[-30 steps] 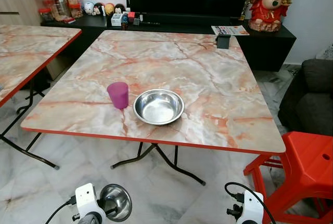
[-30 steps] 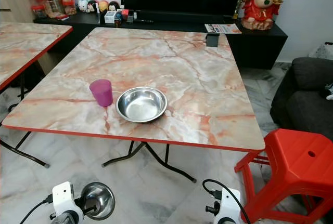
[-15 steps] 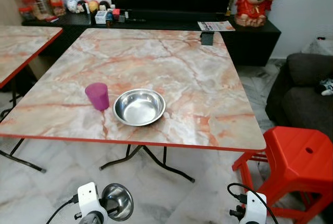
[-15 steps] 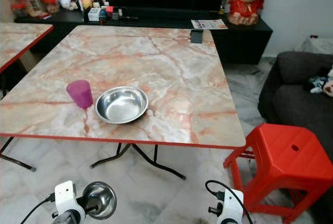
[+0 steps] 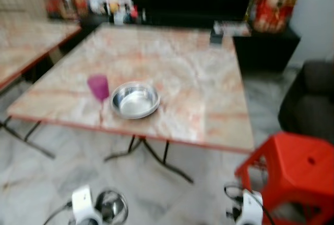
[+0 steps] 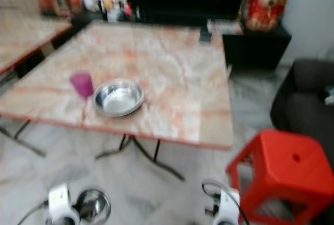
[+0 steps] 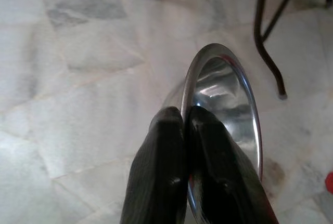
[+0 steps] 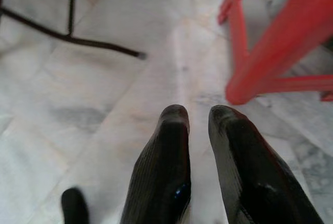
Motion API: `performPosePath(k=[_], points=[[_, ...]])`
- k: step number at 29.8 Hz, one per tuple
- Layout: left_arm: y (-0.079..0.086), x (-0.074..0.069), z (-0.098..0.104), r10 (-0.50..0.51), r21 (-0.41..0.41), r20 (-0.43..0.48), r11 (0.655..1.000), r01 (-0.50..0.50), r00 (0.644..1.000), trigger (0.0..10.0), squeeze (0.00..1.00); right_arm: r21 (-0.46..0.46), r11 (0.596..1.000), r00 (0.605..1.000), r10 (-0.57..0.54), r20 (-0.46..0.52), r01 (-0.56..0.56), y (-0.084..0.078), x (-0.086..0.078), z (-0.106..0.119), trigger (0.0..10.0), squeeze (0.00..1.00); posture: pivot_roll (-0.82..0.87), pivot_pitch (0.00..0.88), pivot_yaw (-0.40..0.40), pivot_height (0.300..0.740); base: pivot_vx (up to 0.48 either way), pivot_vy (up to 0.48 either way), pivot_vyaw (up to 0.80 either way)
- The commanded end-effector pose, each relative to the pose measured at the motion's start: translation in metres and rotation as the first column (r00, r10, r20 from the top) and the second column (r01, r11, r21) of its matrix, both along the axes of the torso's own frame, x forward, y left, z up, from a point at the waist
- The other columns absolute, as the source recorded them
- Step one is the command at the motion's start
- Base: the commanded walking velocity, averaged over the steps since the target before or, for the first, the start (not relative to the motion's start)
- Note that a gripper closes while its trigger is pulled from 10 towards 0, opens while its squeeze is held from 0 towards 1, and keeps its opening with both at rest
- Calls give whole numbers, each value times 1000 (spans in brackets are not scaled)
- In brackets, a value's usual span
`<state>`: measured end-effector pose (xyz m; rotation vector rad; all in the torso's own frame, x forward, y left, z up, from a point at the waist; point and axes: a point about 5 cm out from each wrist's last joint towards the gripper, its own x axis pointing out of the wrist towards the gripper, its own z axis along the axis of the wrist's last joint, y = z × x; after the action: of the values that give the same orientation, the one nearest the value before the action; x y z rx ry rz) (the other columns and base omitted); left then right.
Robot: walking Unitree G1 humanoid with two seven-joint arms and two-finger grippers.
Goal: Setting the table
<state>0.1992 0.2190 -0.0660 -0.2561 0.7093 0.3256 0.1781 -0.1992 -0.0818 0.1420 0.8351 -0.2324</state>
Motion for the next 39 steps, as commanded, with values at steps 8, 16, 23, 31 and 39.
performPosePath(k=[8,16,23,31,39], points=[[1,12,10,24,40,80,999,-28,996,10000,0,-12,1000,1000,-5,-11,5,-5,-4,-1,10000,0,-42,0,-29,740,0,0,0],[5,20,22,64,46,212,996,-76,975,10000,0,-9,1000,1000,-2,-10,2,-4,-4,-1,10000,0,-32,0,-32,740,0,0,0],[9,32,46,53,102,394,990,-101,917,10000,0,-7,1000,1000,4,-11,-5,-3,-4,-1,10000,0,-23,0,-31,740,0,0,0],[13,21,60,75,125,488,980,-155,870,10000,0,-5,1000,1000,9,-16,-9,-2,-4,-2,10000,0,-12,0,-29,740,0,0,0],[9,13,92,21,180,591,971,-157,806,10000,0,-7,1000,999,26,-19,-26,-1,-4,-2,10000,0,17,0,-46,740,0,0,0]])
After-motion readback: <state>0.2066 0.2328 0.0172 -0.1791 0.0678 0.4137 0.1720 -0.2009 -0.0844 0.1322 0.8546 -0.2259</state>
